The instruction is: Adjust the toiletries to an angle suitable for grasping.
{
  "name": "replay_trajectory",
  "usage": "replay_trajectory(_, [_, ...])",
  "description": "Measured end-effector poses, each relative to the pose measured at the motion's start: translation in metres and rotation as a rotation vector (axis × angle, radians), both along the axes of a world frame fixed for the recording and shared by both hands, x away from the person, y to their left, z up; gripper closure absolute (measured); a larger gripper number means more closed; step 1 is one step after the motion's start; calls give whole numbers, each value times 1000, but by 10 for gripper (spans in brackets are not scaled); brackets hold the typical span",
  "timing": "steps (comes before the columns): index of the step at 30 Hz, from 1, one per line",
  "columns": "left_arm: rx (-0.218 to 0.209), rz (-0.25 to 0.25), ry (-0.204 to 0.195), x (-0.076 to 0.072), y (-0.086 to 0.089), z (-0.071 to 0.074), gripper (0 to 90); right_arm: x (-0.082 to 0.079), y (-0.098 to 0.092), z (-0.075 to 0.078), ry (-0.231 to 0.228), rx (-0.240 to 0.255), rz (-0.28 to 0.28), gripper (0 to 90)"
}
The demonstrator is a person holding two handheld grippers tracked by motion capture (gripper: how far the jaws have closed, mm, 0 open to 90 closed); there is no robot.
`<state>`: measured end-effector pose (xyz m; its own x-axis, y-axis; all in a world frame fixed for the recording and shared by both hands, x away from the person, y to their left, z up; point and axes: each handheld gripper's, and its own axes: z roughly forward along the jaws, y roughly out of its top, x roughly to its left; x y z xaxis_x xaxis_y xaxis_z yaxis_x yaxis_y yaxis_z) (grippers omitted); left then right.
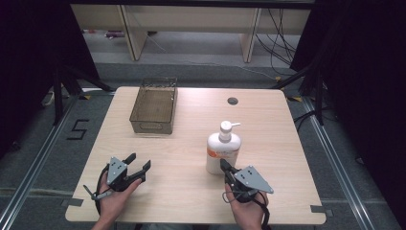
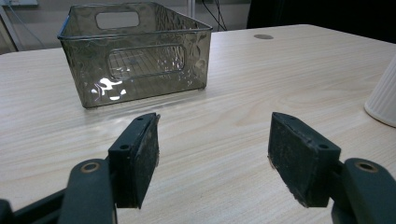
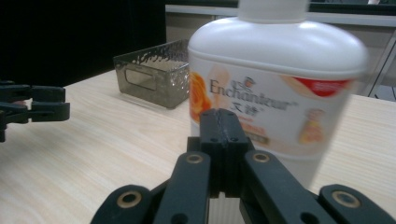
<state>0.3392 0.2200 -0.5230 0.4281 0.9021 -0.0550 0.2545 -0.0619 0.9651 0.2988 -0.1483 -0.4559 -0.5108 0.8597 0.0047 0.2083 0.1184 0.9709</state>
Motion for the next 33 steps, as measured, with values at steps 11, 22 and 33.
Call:
replay_trajectory(11, [4,0,7,-1,0,1,330,17,17,-5,11,-5,-21,900])
replay_trajectory(22, [1,-4,6,-1,0,1,329,28,28,-5,9,-8,-55,900])
replay_trajectory(33, [3,-5,8,-1,0,1,329,33,31,-6,-8,-37,-72,900])
